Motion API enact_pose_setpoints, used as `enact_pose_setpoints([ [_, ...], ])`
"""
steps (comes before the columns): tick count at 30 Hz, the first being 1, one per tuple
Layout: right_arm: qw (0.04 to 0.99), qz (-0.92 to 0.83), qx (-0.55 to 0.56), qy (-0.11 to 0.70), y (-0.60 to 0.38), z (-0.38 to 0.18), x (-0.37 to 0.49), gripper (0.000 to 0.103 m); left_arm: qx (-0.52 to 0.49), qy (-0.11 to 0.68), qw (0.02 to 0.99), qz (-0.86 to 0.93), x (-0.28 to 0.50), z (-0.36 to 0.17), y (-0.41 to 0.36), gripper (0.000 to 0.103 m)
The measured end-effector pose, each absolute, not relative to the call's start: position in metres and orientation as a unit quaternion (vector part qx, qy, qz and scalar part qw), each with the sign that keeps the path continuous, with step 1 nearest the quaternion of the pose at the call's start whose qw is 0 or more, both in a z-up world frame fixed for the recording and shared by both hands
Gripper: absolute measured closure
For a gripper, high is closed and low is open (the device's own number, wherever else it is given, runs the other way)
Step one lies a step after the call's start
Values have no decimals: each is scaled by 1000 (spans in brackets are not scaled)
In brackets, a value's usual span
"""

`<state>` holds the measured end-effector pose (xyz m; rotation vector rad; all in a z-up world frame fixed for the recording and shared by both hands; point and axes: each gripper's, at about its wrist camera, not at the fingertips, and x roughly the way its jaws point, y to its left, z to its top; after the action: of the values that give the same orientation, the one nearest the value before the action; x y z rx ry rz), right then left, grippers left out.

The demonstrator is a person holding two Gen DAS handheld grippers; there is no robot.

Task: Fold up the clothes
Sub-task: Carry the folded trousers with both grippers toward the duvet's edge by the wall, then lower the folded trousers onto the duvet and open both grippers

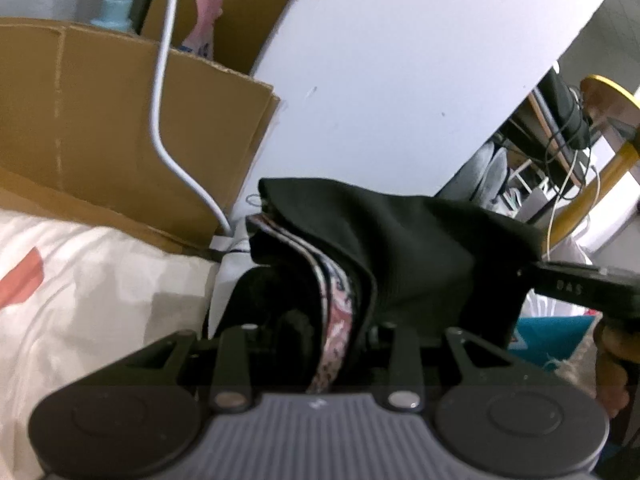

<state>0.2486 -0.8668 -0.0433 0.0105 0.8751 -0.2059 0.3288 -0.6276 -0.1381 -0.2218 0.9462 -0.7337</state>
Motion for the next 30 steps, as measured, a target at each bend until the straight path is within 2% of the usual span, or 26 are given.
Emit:
enact_pose_setpoints([
  [7,896,-102,-3,431,-886,-68,282,94,-120,427,813,-378,361,-162,-632,66],
  [13,891,-103,-4,443,-890,-104,306,91,-130,454,804,-361,382,-183,-616,56],
  [15,889,-123,3,441,-890,-110,307,72,-124,442,813,-358,382,-178,-608,56],
  [17,892,-141,13,428,-890,-108,302,61,-114,429,828,-341,385,-168,-598,56],
  [18,894,-152,20,420,-890,-106,298,59,-111,423,835,-335,386,-162,-593,56],
  [20,897,-170,33,407,-889,-101,289,59,-113,412,841,-332,386,-148,-587,57],
  [21,899,-173,37,401,-887,-96,283,59,-112,406,842,-336,384,-142,-587,65],
  [23,902,-169,39,395,-882,-90,275,60,-104,397,843,-348,378,-132,-591,69],
  [25,904,-160,38,394,-876,-83,267,60,-97,390,842,-361,369,-123,-597,79],
  [27,905,-152,36,395,-869,-78,260,65,-90,388,839,-371,362,-119,-603,82],
  [29,905,-145,37,398,-865,-76,255,75,-79,387,834,-385,352,-116,-613,83],
  [30,905,-139,37,401,-862,-76,253,75,-71,388,832,-389,350,-117,-617,84],
])
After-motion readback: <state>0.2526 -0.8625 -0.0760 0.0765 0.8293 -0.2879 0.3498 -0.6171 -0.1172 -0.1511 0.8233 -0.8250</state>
